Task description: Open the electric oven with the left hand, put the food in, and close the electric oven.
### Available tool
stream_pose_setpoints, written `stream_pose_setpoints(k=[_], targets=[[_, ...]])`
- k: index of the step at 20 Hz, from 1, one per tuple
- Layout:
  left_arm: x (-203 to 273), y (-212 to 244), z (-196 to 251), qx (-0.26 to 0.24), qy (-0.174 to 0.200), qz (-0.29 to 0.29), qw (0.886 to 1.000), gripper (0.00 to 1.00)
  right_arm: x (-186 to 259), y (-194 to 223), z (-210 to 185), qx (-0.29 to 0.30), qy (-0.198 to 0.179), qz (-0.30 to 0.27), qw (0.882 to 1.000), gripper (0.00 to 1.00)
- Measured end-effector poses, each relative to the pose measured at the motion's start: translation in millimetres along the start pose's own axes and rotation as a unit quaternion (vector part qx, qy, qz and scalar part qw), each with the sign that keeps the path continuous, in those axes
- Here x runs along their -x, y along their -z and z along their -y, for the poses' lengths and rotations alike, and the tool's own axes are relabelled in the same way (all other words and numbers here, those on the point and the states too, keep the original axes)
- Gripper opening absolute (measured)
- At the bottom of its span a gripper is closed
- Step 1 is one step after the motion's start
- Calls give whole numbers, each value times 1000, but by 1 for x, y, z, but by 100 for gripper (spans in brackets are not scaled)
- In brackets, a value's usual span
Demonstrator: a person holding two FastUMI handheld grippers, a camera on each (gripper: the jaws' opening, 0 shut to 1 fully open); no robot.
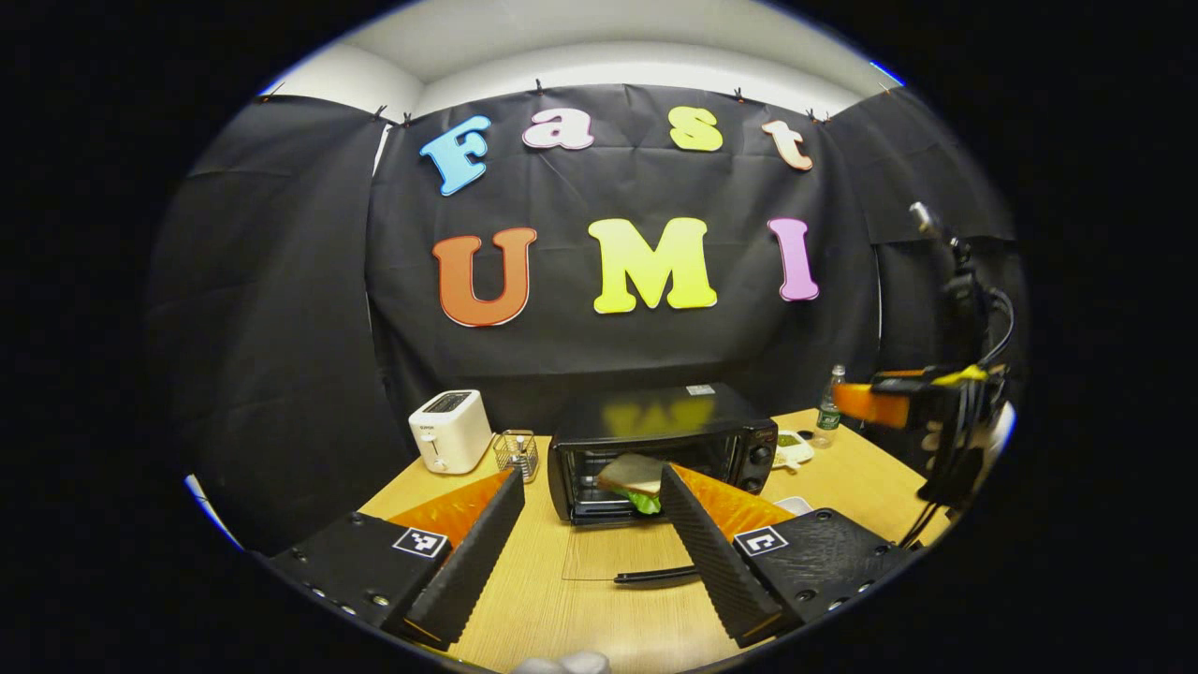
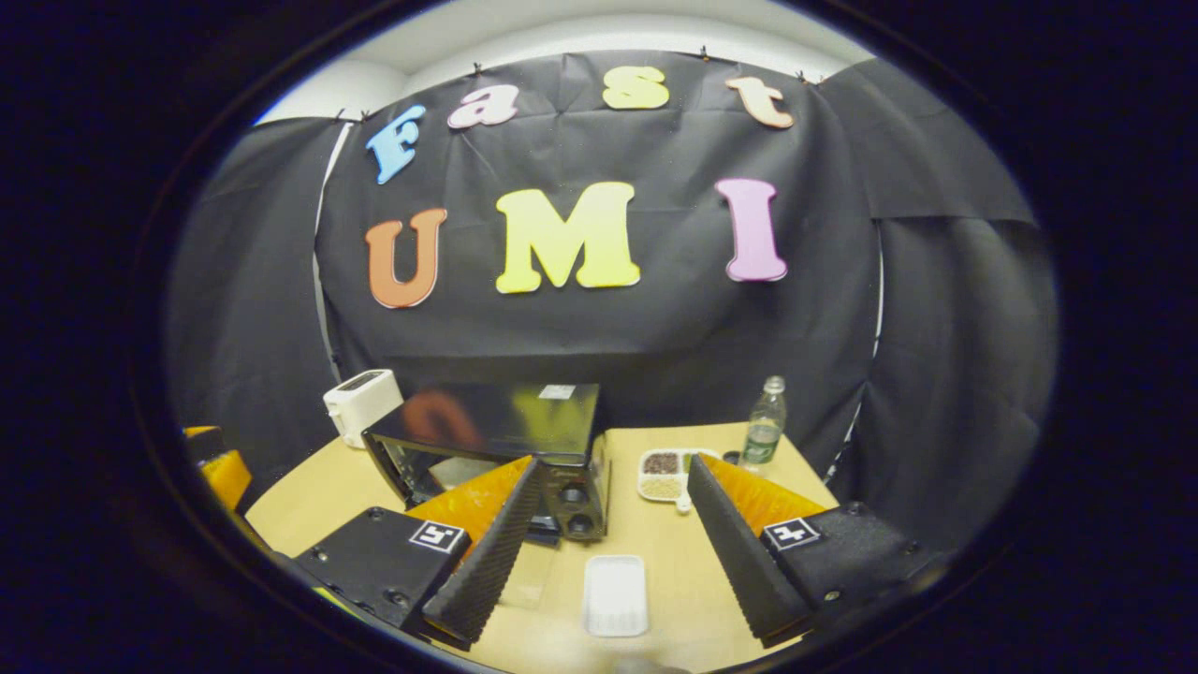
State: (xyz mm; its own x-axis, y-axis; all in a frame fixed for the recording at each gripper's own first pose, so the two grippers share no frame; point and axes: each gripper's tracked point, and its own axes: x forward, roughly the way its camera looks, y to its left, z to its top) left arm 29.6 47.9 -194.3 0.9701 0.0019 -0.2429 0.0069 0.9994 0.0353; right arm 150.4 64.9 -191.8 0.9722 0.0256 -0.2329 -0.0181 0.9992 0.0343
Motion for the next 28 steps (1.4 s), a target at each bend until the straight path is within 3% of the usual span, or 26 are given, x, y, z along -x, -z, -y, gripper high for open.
stream_pose_setpoints(k=[5, 13, 19, 23, 24, 25, 28], targets=[[-12, 36, 29, -7, 5, -23, 1000, 95, 49, -22, 38, 17, 7, 15, 1000, 90], [-36, 128, 79, 19, 18, -96, 995, 95, 85, -30, 89, 31, 20, 7, 999, 91], [-54, 211, 97, 33, 26, -165, 985, 96, 96, -15, 111, 44, 36, -19, 998, 91], [-69, 235, 104, 25, 37, -177, 983, 96, 96, -1, 116, 46, 44, -38, 997, 91], [-73, 238, 106, 24, 37, -179, 983, 100, 95, 2, 116, 46, 43, -42, 997, 91], [-76, 240, 105, 24, 35, -180, 983, 96, 95, 5, 115, 42, 42, -47, 997, 91], [-87, 249, 107, 24, 39, -186, 981, 96, 89, 8, 114, 38, 43, -54, 997, 92]])
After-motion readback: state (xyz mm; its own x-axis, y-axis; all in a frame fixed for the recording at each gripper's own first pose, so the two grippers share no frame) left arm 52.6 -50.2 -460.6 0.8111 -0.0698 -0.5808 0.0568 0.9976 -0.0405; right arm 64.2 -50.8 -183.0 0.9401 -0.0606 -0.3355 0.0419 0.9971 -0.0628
